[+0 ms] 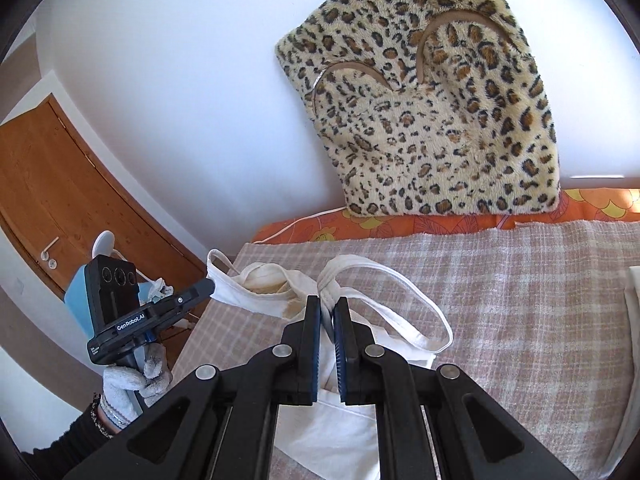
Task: Fold small clothes
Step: 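Fold the strap end over onto the folded hem with both grippers, then open both grippers and lift them off the folded camisole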
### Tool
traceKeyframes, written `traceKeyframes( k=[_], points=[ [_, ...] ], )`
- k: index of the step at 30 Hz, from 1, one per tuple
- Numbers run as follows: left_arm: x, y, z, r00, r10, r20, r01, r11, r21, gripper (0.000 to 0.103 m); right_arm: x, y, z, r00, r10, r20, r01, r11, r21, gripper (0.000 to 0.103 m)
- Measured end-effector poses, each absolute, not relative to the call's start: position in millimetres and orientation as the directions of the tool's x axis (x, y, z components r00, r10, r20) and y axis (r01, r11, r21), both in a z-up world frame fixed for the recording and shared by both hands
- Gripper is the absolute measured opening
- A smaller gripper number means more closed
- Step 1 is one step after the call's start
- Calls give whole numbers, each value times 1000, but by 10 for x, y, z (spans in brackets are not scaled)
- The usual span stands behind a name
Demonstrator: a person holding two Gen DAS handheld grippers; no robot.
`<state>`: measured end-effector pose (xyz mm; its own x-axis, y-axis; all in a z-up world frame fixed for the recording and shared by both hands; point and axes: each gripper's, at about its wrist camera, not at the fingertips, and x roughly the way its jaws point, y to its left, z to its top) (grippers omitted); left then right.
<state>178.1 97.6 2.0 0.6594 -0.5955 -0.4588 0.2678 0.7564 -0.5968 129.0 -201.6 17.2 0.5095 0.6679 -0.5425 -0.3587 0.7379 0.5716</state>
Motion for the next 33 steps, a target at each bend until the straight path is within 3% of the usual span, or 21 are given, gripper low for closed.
traceKeyframes(
  k=[8,17,24,29,33],
  points=[
    [1275,996,-393,619,-589,-519,228,767,-599,0,639,-1907,-77,479,651,-588,-364,757,542,4],
    [995,929,-711,564,-537,-628,217,829,-515,0,349,-1985,-624,442,622,-647,-303,782,545,4],
    [764,980,-777,525,-493,-694,215,866,-452,1,245,-2015,-600,430,599,-676,-304,801,516,8],
    [529,1067,-619,526,-482,-701,234,874,-425,5,11,-2007,-516,390,565,-727,-325,823,466,12],
    [522,977,-392,584,-470,-662,289,882,-372,8,-186,-2020,-322,397,624,-673,-380,780,498,19]
  ],
)
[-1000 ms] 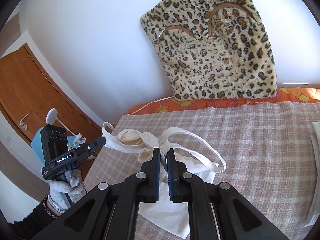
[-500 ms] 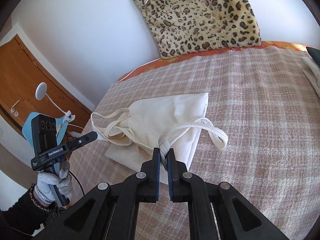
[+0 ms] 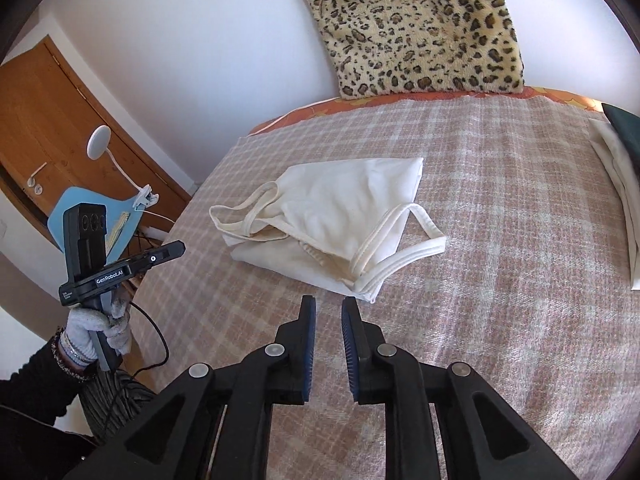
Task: Fold small clothes
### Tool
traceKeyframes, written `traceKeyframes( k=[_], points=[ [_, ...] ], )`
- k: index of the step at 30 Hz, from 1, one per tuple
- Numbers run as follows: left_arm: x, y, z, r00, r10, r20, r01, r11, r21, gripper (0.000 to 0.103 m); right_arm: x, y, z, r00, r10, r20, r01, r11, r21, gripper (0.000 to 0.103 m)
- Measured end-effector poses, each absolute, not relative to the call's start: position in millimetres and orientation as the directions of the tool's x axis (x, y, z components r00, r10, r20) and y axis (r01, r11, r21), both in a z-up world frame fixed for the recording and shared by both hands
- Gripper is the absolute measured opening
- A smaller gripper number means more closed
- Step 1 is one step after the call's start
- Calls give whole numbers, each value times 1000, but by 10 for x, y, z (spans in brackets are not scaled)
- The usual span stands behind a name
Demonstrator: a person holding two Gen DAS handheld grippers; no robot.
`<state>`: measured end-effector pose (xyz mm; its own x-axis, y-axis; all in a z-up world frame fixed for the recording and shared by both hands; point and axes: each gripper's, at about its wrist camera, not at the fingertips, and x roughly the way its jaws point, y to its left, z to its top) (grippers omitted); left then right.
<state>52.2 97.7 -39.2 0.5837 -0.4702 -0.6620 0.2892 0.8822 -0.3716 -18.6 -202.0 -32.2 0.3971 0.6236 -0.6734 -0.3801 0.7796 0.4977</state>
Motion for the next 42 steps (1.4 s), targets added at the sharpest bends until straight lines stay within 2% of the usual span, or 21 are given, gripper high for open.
traceKeyframes(
  k=[3,6,7,8,12,15,20,22,27,31,35,39,42],
  points=[
    [689,812,-346,581,-487,-652,327,874,-360,17,-173,-1883,-173,437,622,-650,-437,778,451,34],
    [824,587,-373,593,-452,-666,375,888,-268,19,-78,-1645,-155,463,567,-681,-485,805,341,34],
    [873,526,-416,578,-447,-683,393,886,-247,26,-45,-1555,-167,469,545,-695,-502,812,298,34],
    [920,495,-465,565,-436,-701,397,888,-232,28,-16,-1470,-193,466,532,-707,-523,810,264,34],
    [1068,517,-625,532,-418,-736,383,894,-231,28,46,-1235,-337,472,457,-754,-576,807,130,34],
    [1159,590,-638,527,-452,-720,370,885,-285,28,61,-1137,-432,479,423,-769,-599,798,66,34],
    [1258,593,-730,458,-504,-732,387,855,-346,28,63,-1026,-522,499,363,-787,-615,788,-27,19],
    [1186,541,-773,422,-504,-754,421,845,-329,28,28,-994,-516,513,342,-787,-621,781,-66,7],
    [927,499,-936,365,-456,-812,464,845,-265,28,-40,-1020,-526,529,296,-795,-623,772,-128,0],
    [800,593,-888,364,-456,-812,459,846,-270,28,-78,-1088,-561,523,271,-808,-612,779,-135,0],
    [729,640,-575,413,-524,-745,470,823,-319,25,-97,-1182,-481,537,271,-799,-582,804,-119,0],
    [860,523,-279,497,-537,-681,485,823,-296,25,-73,-1314,-320,528,366,-766,-565,825,4,1],
    [1061,338,-277,533,-498,-684,475,845,-246,25,7,-1385,-260,518,421,-745,-542,835,95,1]
  ],
)
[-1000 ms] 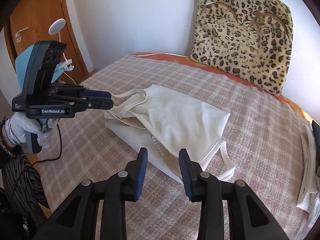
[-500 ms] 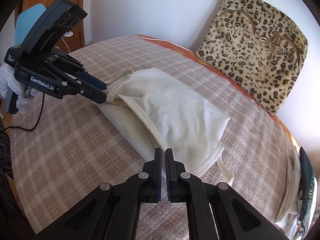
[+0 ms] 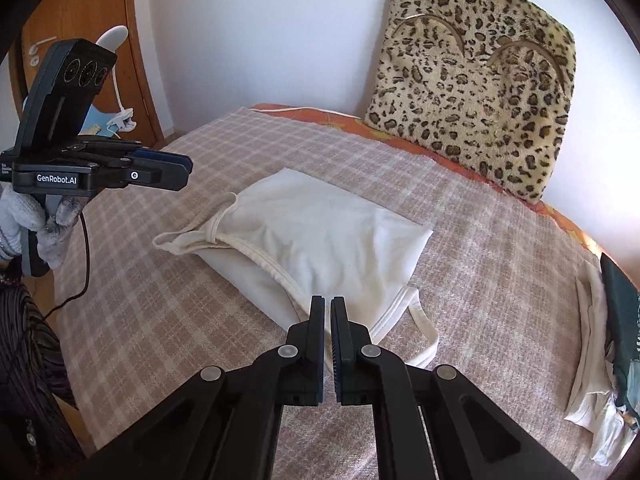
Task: Fold small clothes
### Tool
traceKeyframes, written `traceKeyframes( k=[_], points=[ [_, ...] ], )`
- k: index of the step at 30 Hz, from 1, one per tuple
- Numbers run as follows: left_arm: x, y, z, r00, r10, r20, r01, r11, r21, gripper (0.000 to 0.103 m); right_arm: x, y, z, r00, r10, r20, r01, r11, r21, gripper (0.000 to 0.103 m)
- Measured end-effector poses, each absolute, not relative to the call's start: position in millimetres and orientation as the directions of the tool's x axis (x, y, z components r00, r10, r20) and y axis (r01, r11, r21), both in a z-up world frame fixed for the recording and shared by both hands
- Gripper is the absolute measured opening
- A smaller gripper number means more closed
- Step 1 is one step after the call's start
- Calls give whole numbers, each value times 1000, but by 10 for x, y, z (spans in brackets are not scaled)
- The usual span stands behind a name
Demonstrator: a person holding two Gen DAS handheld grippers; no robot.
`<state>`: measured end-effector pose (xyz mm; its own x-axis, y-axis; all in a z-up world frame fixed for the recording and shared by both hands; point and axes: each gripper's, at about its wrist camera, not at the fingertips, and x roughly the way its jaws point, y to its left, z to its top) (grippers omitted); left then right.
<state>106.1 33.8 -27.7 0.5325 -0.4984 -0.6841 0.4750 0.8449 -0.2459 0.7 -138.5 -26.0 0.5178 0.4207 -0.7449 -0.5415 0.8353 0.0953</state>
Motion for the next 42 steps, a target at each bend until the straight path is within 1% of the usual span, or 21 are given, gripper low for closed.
traceKeyframes(
  k=[2,4,9,10,13,15,17,19,20,23,25,26,28,29,30,31,34,36,38,40,42],
  points=[
    [1189,207,-397,523,-464,-715,476,855,-207,25,105,-1422,-272,510,444,-737,-505,848,161,4],
    [1282,120,-551,488,-457,-744,469,856,-218,25,190,-1417,-333,518,425,-742,-466,868,172,11],
    [1218,-88,-839,427,-419,-801,505,846,-174,25,335,-1337,-563,457,434,-777,-451,865,218,12],
    [1168,-125,-867,416,-418,-808,520,838,-166,25,342,-1324,-604,443,428,-788,-455,865,214,14],
    [1023,-181,-925,410,-393,-823,555,823,-117,25,342,-1332,-730,407,378,-831,-457,872,173,14],
    [967,-150,-940,404,-392,-827,563,819,-113,25,325,-1380,-796,389,348,-853,-449,880,155,14],
    [933,-87,-923,391,-407,-825,556,819,-140,25,300,-1467,-822,375,340,-863,-445,882,154,14],
    [888,-24,-890,382,-424,-822,551,818,-166,25,280,-1578,-814,376,346,-860,-430,887,169,21],
    [855,1,-860,383,-431,-817,548,818,-175,25,274,-1642,-800,380,358,-853,-421,888,185,22],
    [773,98,-728,414,-448,-792,523,829,-196,28,289,-1830,-690,408,438,-801,-397,875,276,29],
    [775,225,-633,448,-464,-764,477,847,-234,29,327,-1913,-598,446,469,-762,-378,871,315,36],
    [793,321,-597,466,-476,-746,440,856,-272,32,369,-1946,-575,458,481,-747,-363,869,337,37],
    [864,551,-578,500,-491,-714,338,869,-361,53,506,-2005,-574,466,508,-724,-329,859,392,40],
    [905,660,-591,513,-496,-700,288,868,-404,53,578,-2031,-586,470,520,-713,-310,854,419,41],
    [957,742,-613,516,-502,-694,251,863,-438,53,643,-2053,-606,471,535,-702,-294,845,446,47],
    [1006,809,-637,521,-502,-690,218,860,-461,53,720,-2057,-624,471,552,-688,-281,833,476,49],
    [1137,943,-714,532,-491,-690,152,857,-493,53,889,-2045,-697,458,589,-666,-254,804,537,50],
    [1228,989,-798,519,-485,-704,121,857,-501,53,972,-1989,-728,456,577,-677,-250,813,525,50],
    [1304,1035,-909,487,-505,-712,92,841,-534,53,1041,-1955,-785,451,574,-684,-253,817,519,53],
    [1328,1083,-1026,446,-546,-709,43,804,-593,53,1081,-1977,-863,446,585,-678,-247,808,535,61],
    [1304,1087,-1079,426,-576,-698,18,777,-630,53,1108,-2020,-922,444,583,-680,-224,808,545,61]
  ],
)
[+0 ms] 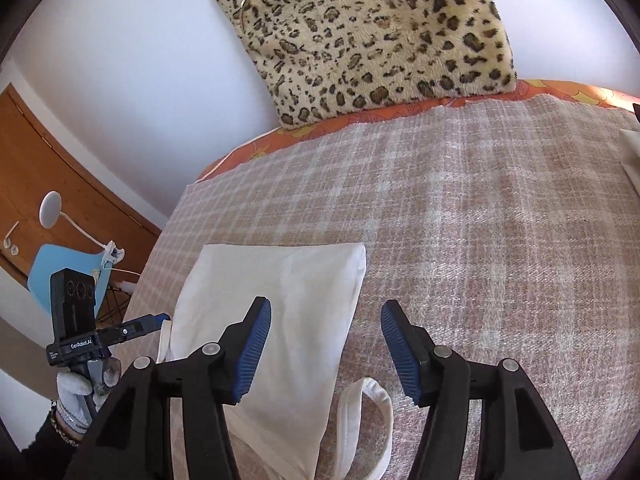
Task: Fold small clothes
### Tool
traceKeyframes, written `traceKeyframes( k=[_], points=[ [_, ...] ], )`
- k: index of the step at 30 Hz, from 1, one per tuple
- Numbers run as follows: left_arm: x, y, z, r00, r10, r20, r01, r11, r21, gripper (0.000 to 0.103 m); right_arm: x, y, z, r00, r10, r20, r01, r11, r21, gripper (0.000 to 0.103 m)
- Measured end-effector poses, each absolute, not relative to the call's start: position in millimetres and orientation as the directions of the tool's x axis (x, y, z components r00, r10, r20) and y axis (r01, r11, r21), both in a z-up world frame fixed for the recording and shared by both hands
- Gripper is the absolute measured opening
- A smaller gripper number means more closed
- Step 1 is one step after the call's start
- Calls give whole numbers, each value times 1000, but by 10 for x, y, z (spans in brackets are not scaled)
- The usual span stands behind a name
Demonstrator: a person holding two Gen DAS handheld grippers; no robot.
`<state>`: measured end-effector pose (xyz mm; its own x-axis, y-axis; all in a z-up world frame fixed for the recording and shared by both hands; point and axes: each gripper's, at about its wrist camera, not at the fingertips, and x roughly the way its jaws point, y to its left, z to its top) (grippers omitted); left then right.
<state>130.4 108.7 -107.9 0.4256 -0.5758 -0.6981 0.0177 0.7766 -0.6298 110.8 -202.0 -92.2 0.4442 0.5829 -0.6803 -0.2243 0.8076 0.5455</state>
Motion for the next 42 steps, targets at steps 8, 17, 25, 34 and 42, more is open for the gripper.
traceKeyframes(
  k=[8,17,25,34,42],
  points=[
    [1123,962,-1099,383,-624,-681,29,746,-666,53,1310,-2172,-1009,419,634,-650,-168,757,631,61],
    [916,970,-1188,362,-693,-624,-26,662,-749,53,1426,-2122,-1171,386,698,-604,-162,695,700,62],
    [923,939,-1201,372,-711,-597,-9,641,-768,53,1493,-1993,-1226,352,742,-571,-209,657,724,58],
    [974,849,-1215,383,-703,-599,-4,647,-762,36,1495,-1993,-1270,344,761,-550,-199,631,749,45],
    [1004,769,-1189,395,-632,-666,-3,724,-689,20,1484,-1931,-1282,333,748,-575,-196,651,733,30]
  ],
)
